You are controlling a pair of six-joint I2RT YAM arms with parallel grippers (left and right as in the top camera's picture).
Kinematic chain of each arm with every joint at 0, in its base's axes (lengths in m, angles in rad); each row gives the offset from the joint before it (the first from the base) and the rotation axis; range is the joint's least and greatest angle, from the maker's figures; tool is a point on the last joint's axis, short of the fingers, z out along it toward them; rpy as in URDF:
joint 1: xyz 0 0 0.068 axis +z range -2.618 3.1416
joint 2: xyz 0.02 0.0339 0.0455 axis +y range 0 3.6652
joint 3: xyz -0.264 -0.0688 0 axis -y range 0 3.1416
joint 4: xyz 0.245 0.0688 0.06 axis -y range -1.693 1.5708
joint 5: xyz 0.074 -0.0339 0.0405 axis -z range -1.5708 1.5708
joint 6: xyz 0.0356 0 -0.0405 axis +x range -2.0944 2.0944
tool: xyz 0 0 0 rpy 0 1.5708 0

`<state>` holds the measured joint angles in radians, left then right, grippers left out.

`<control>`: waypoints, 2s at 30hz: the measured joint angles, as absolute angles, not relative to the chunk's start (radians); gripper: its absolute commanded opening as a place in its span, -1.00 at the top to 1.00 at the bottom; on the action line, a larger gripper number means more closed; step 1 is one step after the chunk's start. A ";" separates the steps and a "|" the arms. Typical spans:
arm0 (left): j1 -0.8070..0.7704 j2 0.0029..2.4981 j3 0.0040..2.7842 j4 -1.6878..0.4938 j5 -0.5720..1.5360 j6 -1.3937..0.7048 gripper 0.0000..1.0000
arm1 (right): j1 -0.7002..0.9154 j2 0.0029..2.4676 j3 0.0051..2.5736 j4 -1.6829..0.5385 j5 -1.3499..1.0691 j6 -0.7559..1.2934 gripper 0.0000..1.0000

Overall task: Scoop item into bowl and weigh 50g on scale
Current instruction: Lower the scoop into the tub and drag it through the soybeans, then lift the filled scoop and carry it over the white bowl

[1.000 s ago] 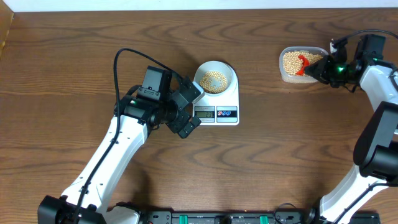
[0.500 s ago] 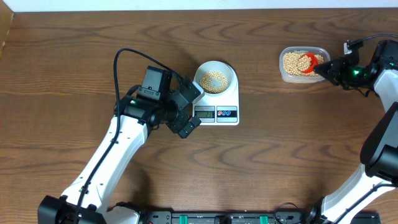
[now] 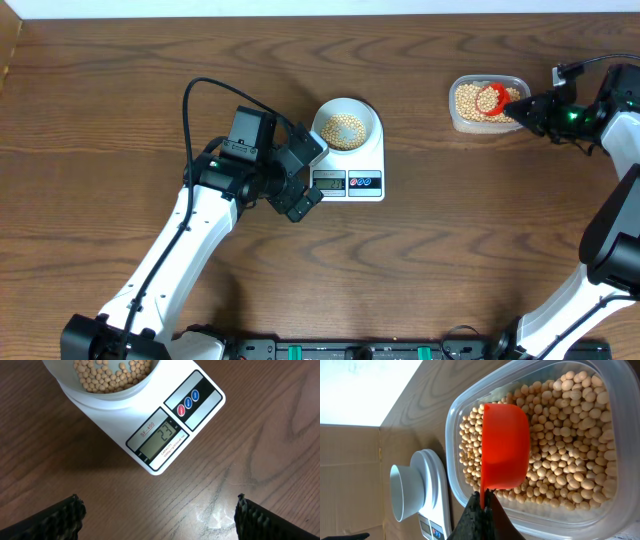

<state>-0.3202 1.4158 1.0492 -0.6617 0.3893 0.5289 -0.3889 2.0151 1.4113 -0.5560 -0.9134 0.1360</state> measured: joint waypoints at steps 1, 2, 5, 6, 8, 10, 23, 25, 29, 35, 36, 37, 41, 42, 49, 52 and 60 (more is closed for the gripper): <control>-0.320 1.416 1.049 -0.662 0.389 0.529 -0.96 | -0.389 2.015 1.411 -0.556 -0.913 0.136 0.98; -0.320 1.416 1.049 -0.662 0.389 0.529 -0.96 | -0.389 2.015 1.411 -0.556 -0.913 0.136 0.98; -0.320 1.416 1.049 -0.662 0.389 0.529 -0.95 | -0.389 2.015 1.411 -0.556 -0.913 0.137 0.98; -0.320 1.416 1.049 -0.662 0.389 0.529 -0.96 | -0.389 2.015 1.411 -0.555 -0.913 0.138 0.98; -0.320 1.416 1.049 -0.662 0.389 0.529 -0.96 | -0.389 2.015 1.411 -0.555 -0.914 0.138 0.98; -0.320 1.416 1.049 -0.662 0.389 0.529 -0.96 | -0.389 2.012 1.411 -0.555 -0.913 0.141 0.98; -0.320 1.416 1.049 -0.662 0.389 0.529 -0.96 | -0.389 1.948 1.411 -0.553 -0.944 0.160 0.98; -0.320 1.416 1.049 -0.662 0.389 0.529 -0.96 | -0.389 1.948 1.411 -0.553 -0.959 0.161 0.98; -0.320 1.416 1.049 -0.662 0.389 0.529 -0.96 | -0.387 1.948 1.411 -0.550 -0.994 0.174 0.98; -0.320 1.416 1.049 -0.662 0.389 0.529 -0.96 | -0.341 1.948 1.411 -0.525 -1.019 0.189 0.98; -0.320 1.416 1.049 -0.662 0.389 0.529 -0.95 | -0.327 1.948 1.411 -0.517 -1.021 0.194 0.98; -0.320 1.416 1.049 -0.662 0.389 0.529 -0.96 | -0.315 1.948 1.411 -0.511 -1.023 0.200 0.98; -0.320 1.416 1.049 -0.662 0.389 0.529 -0.96 | -0.257 1.948 1.411 -0.481 -1.030 0.219 0.98; -0.320 1.416 1.049 -0.662 0.389 0.529 -0.96 | -0.242 1.948 1.411 -0.475 -1.031 0.221 0.98; -0.320 1.416 1.049 -0.662 0.389 0.529 -0.95 | -0.148 1.948 1.411 -0.429 -1.048 0.254 0.98; -0.320 1.416 1.049 -0.662 0.389 0.529 -0.96 | -0.118 1.948 1.411 -0.397 -1.072 0.270 0.98; -0.320 1.416 1.049 -0.662 0.389 0.529 -0.96 | -0.057 1.948 1.411 -0.354 -1.118 0.308 0.98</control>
<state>-0.3202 1.4158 1.0492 -0.6617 0.3893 0.5293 -0.0570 1.9476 1.4113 -0.3542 -1.1183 0.3077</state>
